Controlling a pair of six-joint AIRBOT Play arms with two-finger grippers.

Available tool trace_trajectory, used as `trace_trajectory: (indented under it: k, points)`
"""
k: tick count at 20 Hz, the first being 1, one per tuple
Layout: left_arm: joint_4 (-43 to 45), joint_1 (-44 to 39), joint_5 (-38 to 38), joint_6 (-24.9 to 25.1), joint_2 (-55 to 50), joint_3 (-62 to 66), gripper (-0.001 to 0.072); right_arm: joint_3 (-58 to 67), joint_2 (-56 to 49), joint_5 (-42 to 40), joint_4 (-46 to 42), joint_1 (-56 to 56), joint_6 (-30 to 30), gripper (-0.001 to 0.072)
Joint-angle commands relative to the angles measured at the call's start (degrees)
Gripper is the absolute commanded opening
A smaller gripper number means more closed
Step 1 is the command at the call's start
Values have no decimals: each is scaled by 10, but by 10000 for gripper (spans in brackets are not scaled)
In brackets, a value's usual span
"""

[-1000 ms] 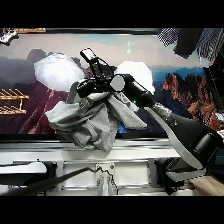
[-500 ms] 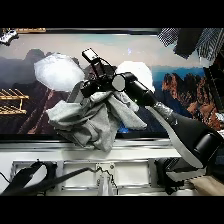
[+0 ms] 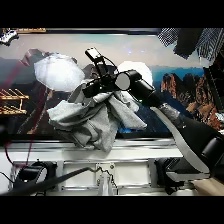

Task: Fold the clothes and pants, and hang the long-sleeved shirts on hangers.

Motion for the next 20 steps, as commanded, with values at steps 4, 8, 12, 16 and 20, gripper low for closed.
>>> trace_trajectory:
  k: [4, 8, 12, 16, 20]
  points:
    - [-102, -11, -32, 26, 45, -82, 18, 0, 49, -13, -10, 0, -3, 34]
    - [-143, -11, -18, 64, 15, -82, 18, 0, 64, -12, -9, 0, -3, 34]
    - [-154, -11, 62, 103, 2, -82, 18, 0, 69, 5, -1, 0, -3, 34]
    - [-182, -11, 123, 130, -7, -82, 17, 0, 69, 14, -1, 0, -3, 34]
    - [-227, -11, 150, 131, -21, -131, 16, 0, 71, 13, 8, 0, -3, 34]
